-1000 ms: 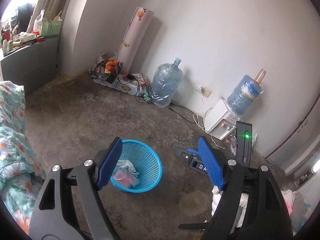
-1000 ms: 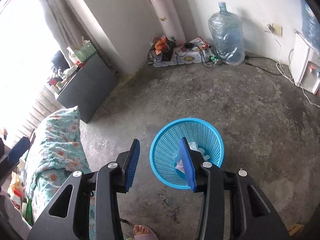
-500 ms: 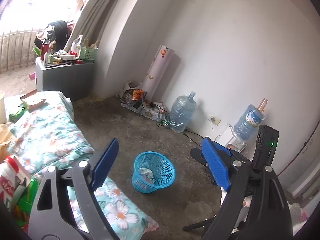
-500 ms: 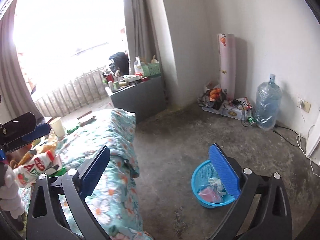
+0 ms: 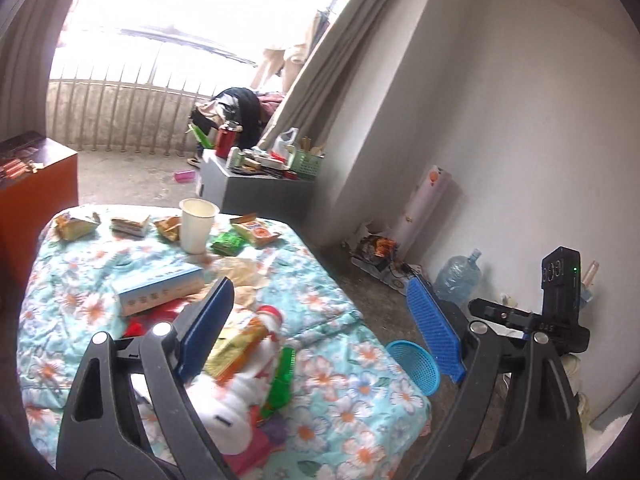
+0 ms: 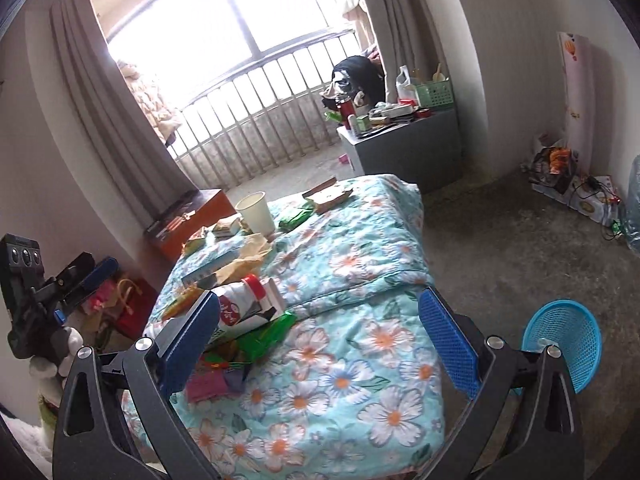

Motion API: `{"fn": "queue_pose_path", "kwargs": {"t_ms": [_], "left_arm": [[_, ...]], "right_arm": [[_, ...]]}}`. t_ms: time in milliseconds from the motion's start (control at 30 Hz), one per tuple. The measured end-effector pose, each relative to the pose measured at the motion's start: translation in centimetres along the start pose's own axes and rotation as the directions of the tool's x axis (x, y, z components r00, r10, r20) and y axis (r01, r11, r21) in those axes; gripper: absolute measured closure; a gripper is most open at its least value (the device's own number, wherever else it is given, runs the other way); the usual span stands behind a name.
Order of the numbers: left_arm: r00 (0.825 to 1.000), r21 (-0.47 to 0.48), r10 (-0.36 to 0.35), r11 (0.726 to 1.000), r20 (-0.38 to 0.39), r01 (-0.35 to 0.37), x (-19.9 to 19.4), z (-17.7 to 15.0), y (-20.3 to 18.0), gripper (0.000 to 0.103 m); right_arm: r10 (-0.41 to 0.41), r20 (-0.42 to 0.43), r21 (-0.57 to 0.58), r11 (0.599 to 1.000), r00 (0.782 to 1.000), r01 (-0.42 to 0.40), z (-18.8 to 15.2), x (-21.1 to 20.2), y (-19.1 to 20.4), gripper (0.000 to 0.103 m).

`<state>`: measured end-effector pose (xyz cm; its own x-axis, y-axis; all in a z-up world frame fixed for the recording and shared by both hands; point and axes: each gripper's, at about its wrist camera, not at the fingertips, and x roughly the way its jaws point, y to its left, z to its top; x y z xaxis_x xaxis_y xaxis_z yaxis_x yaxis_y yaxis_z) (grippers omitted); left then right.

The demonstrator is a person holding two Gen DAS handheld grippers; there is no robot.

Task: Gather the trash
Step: 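Withdraw both tools from the wastebasket and return over the bed, then close the left tool on the blue medicine box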

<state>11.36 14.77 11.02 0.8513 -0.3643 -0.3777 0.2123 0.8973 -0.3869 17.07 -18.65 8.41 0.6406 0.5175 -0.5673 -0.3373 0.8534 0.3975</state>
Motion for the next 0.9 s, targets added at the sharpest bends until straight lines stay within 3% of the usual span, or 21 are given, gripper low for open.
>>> {"fn": "queue_pose_path", "kwargs": {"t_ms": [133,200,367,533,667,767,833,900], "left_arm": [[0.993,-0.088,0.119,0.989,0.006,-0.118,-2.1,-0.4,5.9,0.019],[0.990,-0.126,0.139,0.982,-0.015,-0.140,-2.3,-0.7,8.7,0.019],[0.990,-0.183,0.106,0.976,-0.092,-0.122,-0.1,-1.2,14.6,0.019],[0.984,-0.208,-0.011,0.978,-0.177,-0.027,4.9,0.0,18.8,0.019],[0.965,-0.204,-0.083,0.978,-0.248,0.032,9.3,1.9,21.0,0.019],[0.925,-0.219,-0.162,0.972,-0.343,0.089,13.6,2.6,22.8,0.017],[0.905,-0.204,-0.147,0.977,-0.400,0.069,16.3,2.7,23.7,0.017],[0.895,-0.187,-0.116,0.982,-0.431,0.037,18.5,2.6,24.6,0.017]], "right_arm": [[0.144,-0.070,0.030,0.989,0.987,-0.142,0.3,3.6,3.2,0.007],[0.203,-0.110,0.050,0.979,0.973,-0.198,0.2,5.5,4.7,0.008],[0.291,-0.205,0.111,0.956,0.935,-0.273,-0.2,10.3,7.6,0.015],[0.359,-0.285,0.216,0.927,0.889,-0.305,-0.5,14.3,8.5,0.023],[0.355,-0.319,0.257,0.925,0.879,-0.280,-0.2,16.1,8.3,0.025],[0.350,-0.344,0.281,0.924,0.872,-0.260,0.0,17.1,8.1,0.026],[0.341,-0.360,0.285,0.927,0.869,-0.245,0.1,17.7,8.0,0.027],[0.332,-0.376,0.286,0.929,0.865,-0.233,0.2,18.4,7.9,0.027]]}}
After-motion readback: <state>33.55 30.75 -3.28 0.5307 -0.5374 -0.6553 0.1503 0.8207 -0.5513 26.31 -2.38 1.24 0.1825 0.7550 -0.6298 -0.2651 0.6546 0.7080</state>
